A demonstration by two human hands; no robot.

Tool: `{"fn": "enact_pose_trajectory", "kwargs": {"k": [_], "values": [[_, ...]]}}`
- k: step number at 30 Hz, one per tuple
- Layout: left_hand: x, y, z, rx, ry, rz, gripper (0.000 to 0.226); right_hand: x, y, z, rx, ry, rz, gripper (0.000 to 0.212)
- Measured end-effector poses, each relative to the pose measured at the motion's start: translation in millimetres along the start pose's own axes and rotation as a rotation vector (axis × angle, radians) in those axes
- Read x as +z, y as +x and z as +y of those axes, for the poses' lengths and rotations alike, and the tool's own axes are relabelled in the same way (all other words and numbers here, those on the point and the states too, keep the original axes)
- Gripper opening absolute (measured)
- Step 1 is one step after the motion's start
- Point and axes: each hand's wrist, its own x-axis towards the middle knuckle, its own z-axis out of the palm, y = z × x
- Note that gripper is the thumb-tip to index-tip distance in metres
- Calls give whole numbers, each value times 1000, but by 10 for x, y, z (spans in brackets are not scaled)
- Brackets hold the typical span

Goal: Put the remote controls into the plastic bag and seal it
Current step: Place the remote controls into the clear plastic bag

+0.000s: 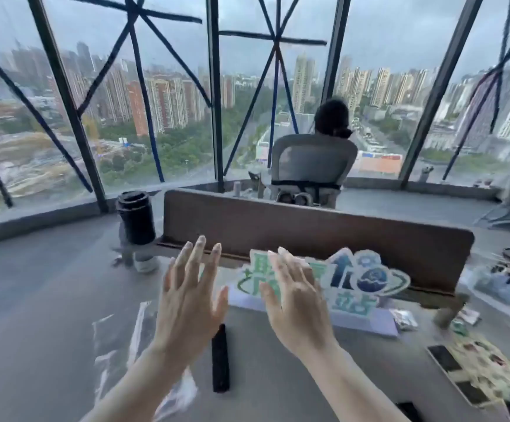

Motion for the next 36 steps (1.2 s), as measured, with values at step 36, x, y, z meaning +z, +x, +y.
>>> {"fn": "enact_pose_trajectory", "kwargs": {"k": [36], "values": [[1006, -1910, 19, 28, -379, -234, 33, 931, -2209, 279, 737, 880, -462, 28]]}}
